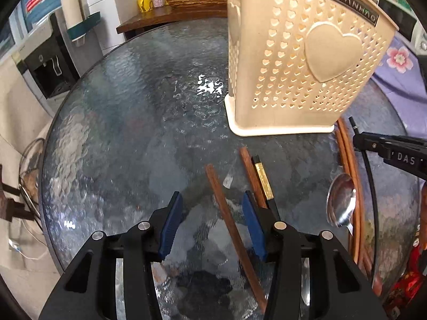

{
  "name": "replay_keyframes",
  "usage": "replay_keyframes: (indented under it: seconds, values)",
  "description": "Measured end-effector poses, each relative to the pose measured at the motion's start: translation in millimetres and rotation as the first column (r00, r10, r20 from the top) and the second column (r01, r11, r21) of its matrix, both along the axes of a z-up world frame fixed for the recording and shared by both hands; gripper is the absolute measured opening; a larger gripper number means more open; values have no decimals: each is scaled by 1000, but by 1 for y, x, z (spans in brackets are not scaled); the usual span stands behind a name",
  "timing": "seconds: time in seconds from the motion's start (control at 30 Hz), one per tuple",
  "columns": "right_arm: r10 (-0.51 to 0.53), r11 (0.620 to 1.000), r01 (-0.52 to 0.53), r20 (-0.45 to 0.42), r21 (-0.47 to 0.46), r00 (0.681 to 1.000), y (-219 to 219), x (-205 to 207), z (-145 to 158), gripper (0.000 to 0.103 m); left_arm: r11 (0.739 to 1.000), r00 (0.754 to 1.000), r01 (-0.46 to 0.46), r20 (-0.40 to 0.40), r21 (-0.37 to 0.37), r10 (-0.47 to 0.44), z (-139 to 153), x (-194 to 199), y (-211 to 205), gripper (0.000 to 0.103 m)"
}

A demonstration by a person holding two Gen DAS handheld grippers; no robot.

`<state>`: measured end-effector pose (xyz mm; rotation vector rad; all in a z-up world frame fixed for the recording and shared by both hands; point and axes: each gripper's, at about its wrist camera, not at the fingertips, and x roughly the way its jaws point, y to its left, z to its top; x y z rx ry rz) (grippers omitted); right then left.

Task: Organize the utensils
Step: 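Grasp the black gold-tipped chopstick with the right tool while the left tool grasps a brown chopstick, then lift both held chopsticks and carry them above the beige utensil holder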

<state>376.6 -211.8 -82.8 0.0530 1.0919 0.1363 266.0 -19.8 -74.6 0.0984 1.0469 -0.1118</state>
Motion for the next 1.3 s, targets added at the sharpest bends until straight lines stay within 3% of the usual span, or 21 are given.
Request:
replay_keyframes:
  seconds: [0.1,0.27,0.33,0.57,0.9,1.17,1.3]
  values:
    - [-9,1000,9,-6,-9,1000,1,7,0,17,1000,1000,-7,-19,1,7,2,8,-3,39]
    - [-24,1000,24,-4,-16,1000,3,15,-1,15,1000,1000,-4,-24,17,5,3,18,-10,15]
    - [-30,1000,30,-1,-6,1000,1,16,-2,14,1000,1000,-5,-23,22,5,3,21,-11,11]
    - [-56,998,55,16,40,998,-16,23,-5,8,1000,1000,-19,-6,12,19,1,30,-9,9]
    - [-29,998,19,166,64,986,-33,14,17,8,997,999,-27,37,-73,30,6,31,5,7]
    - [0,996,-26,300,84,954,-38,-15,55,8,989,988,11,155,-146,12,50,12,15,7]
    - [8,990,-61,385,126,923,-39,-48,86,8,982,972,46,233,-181,-3,82,-8,21,7]
